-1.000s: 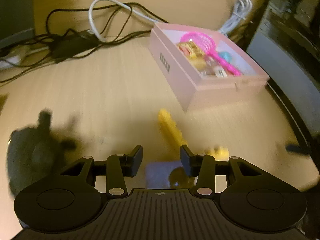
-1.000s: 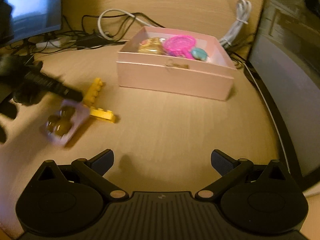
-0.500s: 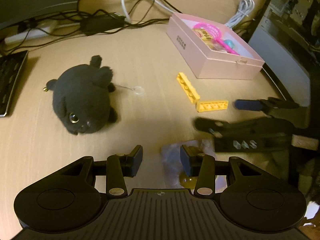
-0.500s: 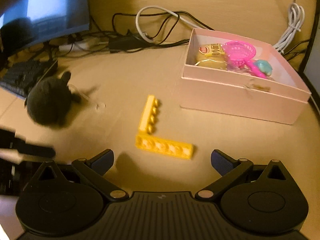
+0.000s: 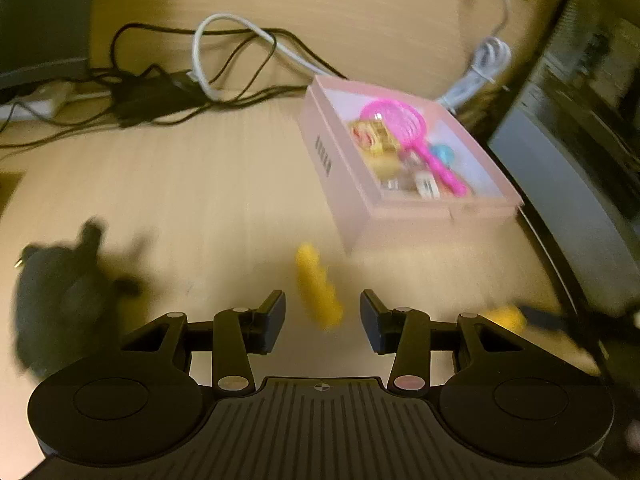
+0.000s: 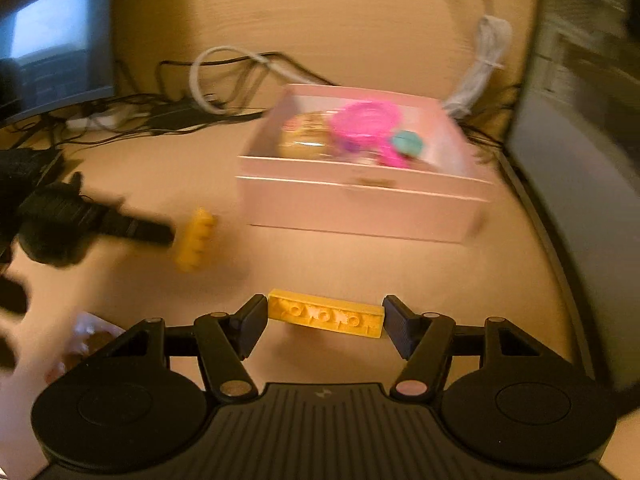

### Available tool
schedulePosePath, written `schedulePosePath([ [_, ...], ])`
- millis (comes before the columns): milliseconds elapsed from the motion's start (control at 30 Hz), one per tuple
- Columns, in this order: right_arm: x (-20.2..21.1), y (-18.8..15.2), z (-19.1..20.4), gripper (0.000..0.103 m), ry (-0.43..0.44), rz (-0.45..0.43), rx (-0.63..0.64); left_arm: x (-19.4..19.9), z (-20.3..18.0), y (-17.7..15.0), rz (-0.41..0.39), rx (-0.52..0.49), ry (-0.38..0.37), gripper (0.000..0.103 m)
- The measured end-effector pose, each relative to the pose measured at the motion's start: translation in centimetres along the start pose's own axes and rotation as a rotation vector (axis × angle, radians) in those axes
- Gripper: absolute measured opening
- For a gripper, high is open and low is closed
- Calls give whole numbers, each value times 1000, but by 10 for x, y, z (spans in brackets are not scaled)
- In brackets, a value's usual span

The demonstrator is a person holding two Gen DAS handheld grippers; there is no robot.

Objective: Organize objects
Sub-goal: 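Grasp a yellow Lego brick with the left tool while the right tool grasps another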

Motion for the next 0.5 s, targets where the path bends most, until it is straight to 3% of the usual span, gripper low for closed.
schedulePosePath([
  [167,12,-13,-33,64,-46,9,-32,-37,-12,11,30,-49,127,46],
  [367,17,-24,-48,64,-54,25,-50,-48,-20,5,59,-58,141,46],
  [500,17,-22,-47,64,-40,24,-39,-47,-19,0,62,-57,150,34],
])
Point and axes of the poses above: each gripper's, at about its wrist camera, not at the fingertips, and x roughly against the way its jaws point, z to its left, y to its top, the point moved 9 cm from there along -x, roughly the way its jaws point, and after that the axes turned 2 degrees about -z, right-handed, at the moved point
